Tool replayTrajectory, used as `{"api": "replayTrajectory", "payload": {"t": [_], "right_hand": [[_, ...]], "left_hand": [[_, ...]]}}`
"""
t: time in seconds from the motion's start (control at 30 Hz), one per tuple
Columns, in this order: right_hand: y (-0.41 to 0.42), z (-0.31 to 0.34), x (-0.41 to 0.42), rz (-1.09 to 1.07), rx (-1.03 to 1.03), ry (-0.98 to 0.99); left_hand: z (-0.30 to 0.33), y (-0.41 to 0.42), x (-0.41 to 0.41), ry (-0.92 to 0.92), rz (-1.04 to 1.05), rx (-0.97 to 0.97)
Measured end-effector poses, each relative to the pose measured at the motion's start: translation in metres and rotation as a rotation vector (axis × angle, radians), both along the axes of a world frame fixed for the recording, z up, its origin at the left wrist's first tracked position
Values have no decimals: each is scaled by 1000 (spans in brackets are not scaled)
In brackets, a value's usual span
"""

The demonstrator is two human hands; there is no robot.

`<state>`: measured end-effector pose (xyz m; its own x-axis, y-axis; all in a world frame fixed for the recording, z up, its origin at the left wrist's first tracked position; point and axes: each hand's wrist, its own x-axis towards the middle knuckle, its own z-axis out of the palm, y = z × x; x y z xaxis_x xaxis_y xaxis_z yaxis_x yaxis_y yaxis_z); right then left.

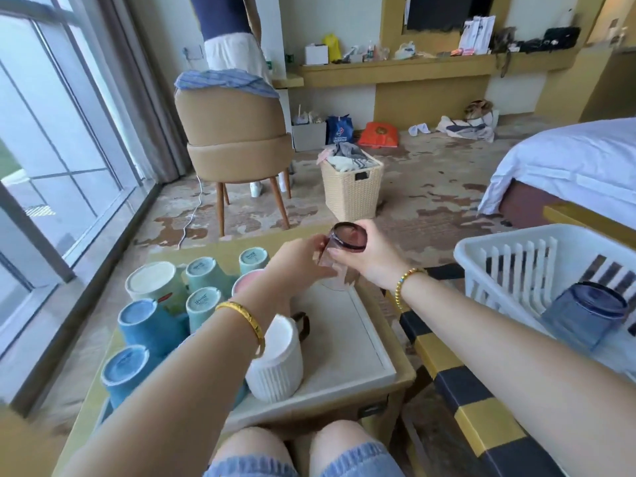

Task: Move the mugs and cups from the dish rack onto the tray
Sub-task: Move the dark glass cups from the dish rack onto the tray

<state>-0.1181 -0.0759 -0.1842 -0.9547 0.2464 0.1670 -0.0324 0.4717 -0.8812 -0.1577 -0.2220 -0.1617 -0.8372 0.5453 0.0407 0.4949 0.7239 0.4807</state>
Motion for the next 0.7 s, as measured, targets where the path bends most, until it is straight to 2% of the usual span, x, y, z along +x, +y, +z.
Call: {"api": "replayTrajectory", "payload": {"t": [0.1, 0.3, 0.5, 0.7], "right_hand": [[-8, -24, -30, 6, -30, -43], [-17, -56, -63, -1, 57, -104], [-23, -68, -78, 4, 205, -142], [-28, -70, -91, 50, 193, -174]], "left_hand": [[-4, -12, -29, 4, 36, -102], [-21, -11, -56, 4, -8, -312], [-23, -16, -72, 25, -35, -333], [-25, -16, -77, 66, -71, -435]]}}
